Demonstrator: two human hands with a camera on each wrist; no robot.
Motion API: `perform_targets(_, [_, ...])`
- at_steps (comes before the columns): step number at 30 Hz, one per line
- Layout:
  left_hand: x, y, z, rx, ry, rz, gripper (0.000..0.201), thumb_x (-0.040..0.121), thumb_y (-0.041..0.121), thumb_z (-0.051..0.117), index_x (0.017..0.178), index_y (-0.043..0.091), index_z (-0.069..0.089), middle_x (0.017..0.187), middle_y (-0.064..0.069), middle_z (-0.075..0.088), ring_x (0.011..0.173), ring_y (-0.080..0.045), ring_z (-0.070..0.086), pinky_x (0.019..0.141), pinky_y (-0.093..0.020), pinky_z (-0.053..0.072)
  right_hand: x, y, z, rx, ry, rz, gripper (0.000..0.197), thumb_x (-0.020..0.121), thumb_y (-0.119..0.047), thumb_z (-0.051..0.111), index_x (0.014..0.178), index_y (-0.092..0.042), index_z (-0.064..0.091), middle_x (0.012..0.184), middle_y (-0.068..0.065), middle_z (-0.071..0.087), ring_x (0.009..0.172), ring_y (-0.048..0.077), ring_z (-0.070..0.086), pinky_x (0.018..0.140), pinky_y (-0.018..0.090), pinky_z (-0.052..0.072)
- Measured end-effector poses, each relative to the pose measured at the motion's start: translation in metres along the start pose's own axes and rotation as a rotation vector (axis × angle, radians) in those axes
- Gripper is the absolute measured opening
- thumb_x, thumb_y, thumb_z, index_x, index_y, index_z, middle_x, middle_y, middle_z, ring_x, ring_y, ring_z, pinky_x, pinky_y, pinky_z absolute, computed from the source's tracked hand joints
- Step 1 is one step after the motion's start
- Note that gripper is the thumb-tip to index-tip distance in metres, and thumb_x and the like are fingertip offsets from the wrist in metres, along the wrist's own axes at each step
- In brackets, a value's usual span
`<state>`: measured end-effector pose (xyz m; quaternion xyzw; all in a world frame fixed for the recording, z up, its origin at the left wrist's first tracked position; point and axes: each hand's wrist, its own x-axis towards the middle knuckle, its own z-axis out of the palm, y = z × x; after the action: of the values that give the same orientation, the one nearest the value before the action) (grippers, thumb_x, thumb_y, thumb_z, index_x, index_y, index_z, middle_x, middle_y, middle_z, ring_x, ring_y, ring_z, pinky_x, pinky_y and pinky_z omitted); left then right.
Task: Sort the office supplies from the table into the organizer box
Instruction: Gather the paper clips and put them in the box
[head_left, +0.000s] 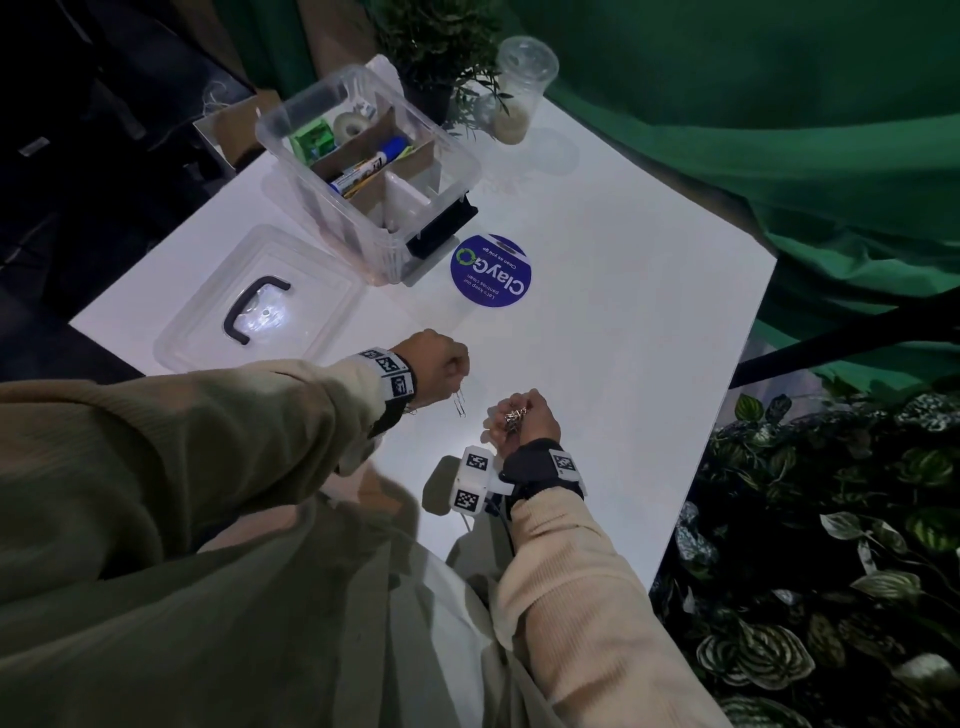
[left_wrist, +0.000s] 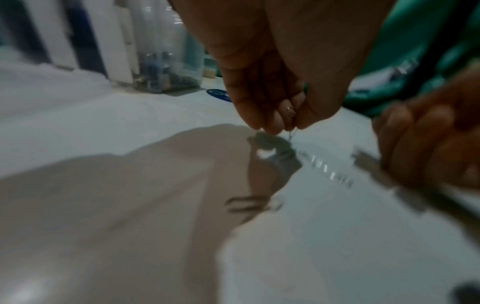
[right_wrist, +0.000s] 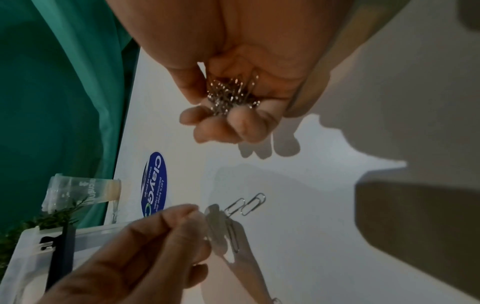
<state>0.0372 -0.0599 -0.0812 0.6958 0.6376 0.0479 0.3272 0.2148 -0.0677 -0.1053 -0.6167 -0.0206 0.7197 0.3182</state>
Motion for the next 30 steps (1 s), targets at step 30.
perform_targets(30, [-0.016,-0.01,0.017,0.441,-0.073,0.307,0.042,0.094,0.048,0.044,0.127,0.024,0.055,0.122,0.001,0.056,0.11,-0.023,0.047,0.077,-0.035,0.048,-0.006,0.005,-0.012,-0.058,0.177,-0.025,0.049,0.091,-0.044,0.043,0.05,-0.02,0.034,0.046,-0.005,0.031,0.033,0.012,0.017,0.039,0.011,0.014])
